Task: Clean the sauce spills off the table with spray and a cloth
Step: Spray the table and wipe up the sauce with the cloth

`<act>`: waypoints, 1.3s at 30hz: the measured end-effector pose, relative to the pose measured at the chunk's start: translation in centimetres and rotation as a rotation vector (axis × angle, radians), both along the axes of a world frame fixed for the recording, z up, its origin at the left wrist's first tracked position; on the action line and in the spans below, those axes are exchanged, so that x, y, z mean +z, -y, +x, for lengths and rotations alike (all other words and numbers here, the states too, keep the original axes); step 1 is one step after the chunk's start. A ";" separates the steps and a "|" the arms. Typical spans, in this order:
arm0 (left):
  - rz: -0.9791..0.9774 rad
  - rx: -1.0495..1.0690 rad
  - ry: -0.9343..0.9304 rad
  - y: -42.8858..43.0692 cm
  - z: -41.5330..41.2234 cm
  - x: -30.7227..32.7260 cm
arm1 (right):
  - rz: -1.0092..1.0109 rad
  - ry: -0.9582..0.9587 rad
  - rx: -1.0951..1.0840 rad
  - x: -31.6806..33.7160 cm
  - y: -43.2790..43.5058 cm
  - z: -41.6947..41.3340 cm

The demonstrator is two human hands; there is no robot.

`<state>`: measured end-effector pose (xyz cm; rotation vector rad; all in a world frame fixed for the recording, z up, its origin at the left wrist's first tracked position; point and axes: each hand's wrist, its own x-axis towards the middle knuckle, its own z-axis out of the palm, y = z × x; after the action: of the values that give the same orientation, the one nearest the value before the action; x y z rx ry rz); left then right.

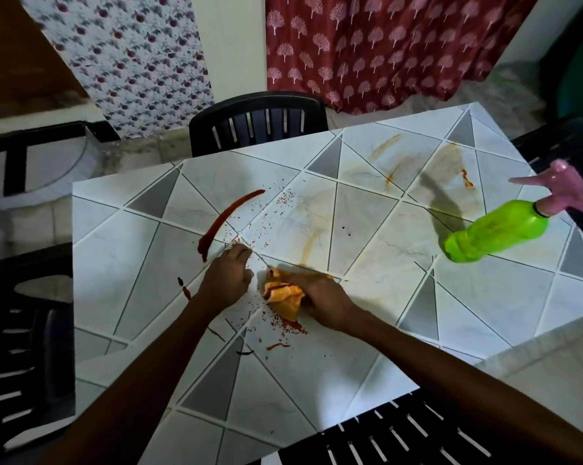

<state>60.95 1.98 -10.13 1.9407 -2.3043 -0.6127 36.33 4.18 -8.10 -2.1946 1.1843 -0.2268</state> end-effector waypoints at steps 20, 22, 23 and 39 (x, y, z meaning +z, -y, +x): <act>-0.011 0.135 -0.057 1.3 0.2 -0.9 | -0.059 -0.131 -0.562 3.0 26.2 2.9; -0.031 0.149 -0.092 1.5 0.3 -1.0 | 0.021 -0.145 -0.495 1.9 25.8 4.0; -0.041 0.152 -0.110 1.7 0.4 -0.9 | 0.048 -0.153 -0.452 1.5 25.2 4.7; -0.153 0.032 -0.271 0.9 4.3 -1.4 | 0.002 -0.066 0.077 -0.1 7.0 6.0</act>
<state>65.28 1.05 -11.54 1.7064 -2.0858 -0.6323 42.37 -2.81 -8.25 -2.2561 1.1324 -0.1211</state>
